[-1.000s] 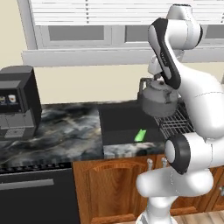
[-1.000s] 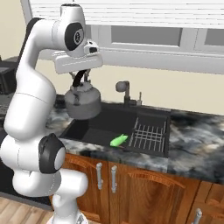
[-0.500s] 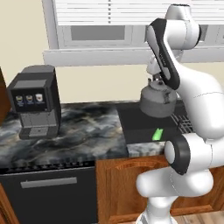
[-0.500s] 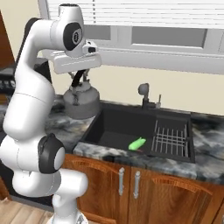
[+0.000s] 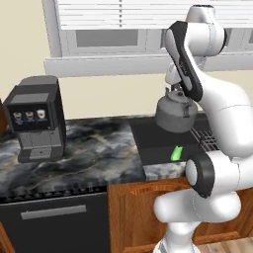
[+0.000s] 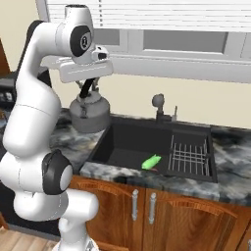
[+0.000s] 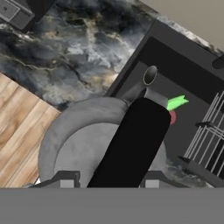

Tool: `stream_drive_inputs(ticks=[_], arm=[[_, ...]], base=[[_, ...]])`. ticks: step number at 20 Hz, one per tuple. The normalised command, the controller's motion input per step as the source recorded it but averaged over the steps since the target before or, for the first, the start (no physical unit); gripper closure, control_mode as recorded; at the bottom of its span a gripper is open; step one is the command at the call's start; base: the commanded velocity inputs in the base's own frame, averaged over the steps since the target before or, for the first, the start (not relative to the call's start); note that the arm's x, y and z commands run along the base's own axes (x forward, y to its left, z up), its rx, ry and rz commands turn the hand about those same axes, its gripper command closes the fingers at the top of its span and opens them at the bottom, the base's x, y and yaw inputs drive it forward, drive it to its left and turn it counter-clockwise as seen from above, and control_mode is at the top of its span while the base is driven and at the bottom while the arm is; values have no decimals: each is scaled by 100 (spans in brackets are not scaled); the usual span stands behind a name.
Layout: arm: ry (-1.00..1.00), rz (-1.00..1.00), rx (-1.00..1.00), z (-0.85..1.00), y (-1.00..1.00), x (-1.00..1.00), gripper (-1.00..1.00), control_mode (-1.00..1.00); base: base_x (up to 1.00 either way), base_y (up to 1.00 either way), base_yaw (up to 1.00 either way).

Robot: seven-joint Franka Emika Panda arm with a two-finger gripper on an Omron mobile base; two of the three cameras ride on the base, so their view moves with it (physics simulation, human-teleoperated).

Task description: Pick the jar and kettle and place them in the sink. Then turn on the water.

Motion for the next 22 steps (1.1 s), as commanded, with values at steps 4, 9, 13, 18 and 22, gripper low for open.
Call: stream_drive_inputs(ticks=[4, 9, 13, 18, 22], arm=[[0, 0, 0, 0, 0, 0, 100, 100], [0, 0, 0, 0, 0, 0, 100, 100], [0, 0, 0, 0, 0, 0, 100, 100], [0, 0, 0, 0, 0, 0, 100, 100], [0, 0, 0, 0, 0, 0, 100, 100]], base=[[29, 2, -21], [24, 0, -17], [46, 0, -9], [58, 0, 0], [43, 0, 0]])
